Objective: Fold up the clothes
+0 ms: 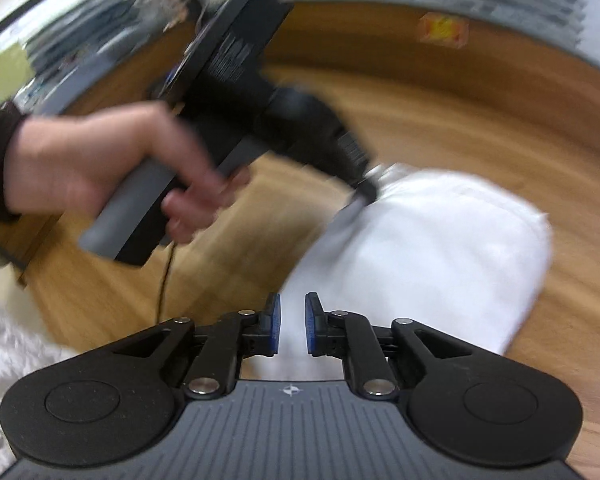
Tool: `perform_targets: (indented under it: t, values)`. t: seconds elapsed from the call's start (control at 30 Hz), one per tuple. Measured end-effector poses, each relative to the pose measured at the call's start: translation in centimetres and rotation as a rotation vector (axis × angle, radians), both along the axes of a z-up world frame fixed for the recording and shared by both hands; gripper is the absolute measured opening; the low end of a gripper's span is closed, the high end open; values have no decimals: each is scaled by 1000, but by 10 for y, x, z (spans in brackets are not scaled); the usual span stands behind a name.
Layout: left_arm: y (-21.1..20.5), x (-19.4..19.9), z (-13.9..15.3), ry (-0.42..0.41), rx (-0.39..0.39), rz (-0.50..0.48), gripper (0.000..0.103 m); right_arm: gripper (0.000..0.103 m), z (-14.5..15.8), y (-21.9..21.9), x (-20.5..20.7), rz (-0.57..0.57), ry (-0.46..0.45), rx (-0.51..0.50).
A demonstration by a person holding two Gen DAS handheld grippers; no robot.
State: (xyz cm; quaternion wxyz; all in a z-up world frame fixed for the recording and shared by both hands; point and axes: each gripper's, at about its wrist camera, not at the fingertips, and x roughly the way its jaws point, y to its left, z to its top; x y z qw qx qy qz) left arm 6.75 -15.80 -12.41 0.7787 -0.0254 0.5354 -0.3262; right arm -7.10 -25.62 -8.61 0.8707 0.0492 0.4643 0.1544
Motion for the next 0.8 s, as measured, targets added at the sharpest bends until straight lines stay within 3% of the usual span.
perform_targets:
  t: [0.1, 0.27, 0.33, 0.4, 0.57, 0.7, 0.8]
  values:
    - [4, 1, -1, 0, -6, 16, 5, 21, 2, -11, -3, 1, -16, -17]
    - [10, 4, -2, -3, -3, 29, 5, 25, -16, -5, 6, 43, -26, -130]
    - [13, 4, -1, -10, 1, 24, 5, 36, -20, -3, 13, 23, -65, -167]
    - [16, 4, -2, -11, 4, 24, 5, 40, -22, -2, 19, -9, -101, -212]
    - [23, 5, -6, 1, 8, 30, 5, 40, -36, 1, 39, -68, -93, -276]
    - [27, 7, -10, 15, 22, 40, 6, 40, -54, 10, 47, -32, -78, -319]
    - [37, 9, -2, 28, -18, 61, 6, 40, -64, 14, 49, 2, -78, -349]
